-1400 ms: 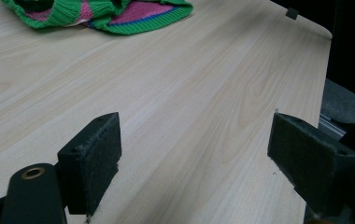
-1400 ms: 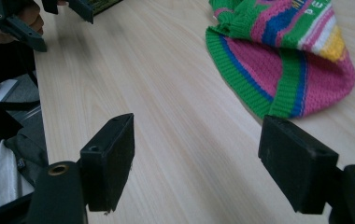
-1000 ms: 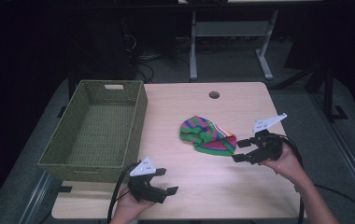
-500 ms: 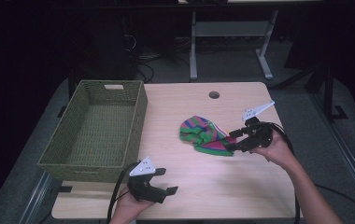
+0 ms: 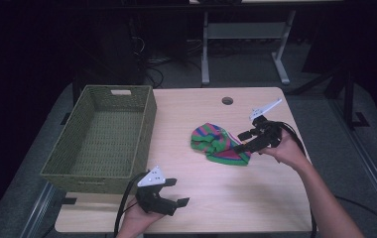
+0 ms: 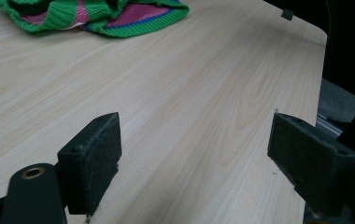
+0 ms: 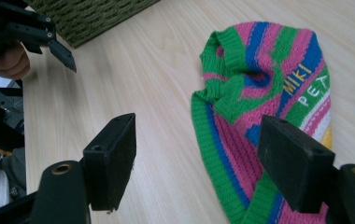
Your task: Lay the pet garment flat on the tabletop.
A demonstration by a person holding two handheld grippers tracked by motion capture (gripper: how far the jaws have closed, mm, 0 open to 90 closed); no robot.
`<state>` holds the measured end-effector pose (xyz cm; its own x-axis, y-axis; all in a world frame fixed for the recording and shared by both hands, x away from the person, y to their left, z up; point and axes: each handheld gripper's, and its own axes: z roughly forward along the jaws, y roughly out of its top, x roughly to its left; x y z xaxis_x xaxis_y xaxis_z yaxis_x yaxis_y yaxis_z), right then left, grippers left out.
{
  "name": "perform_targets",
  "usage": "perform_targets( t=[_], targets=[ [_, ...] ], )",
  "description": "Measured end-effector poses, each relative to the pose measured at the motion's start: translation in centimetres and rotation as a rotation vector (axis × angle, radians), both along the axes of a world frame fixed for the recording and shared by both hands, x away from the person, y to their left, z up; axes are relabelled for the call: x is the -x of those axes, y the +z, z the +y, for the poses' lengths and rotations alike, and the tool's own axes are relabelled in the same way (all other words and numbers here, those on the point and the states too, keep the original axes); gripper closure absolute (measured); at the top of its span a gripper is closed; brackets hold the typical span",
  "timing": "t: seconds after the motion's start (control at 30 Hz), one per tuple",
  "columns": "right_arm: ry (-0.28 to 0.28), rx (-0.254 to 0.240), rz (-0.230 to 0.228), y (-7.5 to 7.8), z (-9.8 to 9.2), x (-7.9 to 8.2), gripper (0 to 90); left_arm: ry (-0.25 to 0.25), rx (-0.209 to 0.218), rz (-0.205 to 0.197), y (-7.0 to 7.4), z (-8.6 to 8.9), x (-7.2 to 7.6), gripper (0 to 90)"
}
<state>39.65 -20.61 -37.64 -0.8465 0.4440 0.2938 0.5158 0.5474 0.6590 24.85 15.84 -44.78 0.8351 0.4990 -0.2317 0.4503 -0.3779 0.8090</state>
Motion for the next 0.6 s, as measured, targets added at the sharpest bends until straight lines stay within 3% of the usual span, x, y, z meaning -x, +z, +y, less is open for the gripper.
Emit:
perform_targets(
  t=[0.4, 0.47, 0.6],
  targets=[
    [0.001, 0.015, -0.012, 0.4, 1.6, -1.6, 29.8, 0.002, 0.002, -0.002, 0.0, 0.2, -0.1, 17.2],
    [-0.002, 0.004, -0.004, 0.3, 1.8, -1.9, 30.1, 0.003, 0.003, 0.0, 0.1, 0.2, -0.1, 17.2],
    [-0.003, 0.027, 0.009, -0.1, 2.2, -2.5, 30.1, 0.002, 0.009, 0.003, 0.0, 0.1, -0.2, 17.2]
  ],
)
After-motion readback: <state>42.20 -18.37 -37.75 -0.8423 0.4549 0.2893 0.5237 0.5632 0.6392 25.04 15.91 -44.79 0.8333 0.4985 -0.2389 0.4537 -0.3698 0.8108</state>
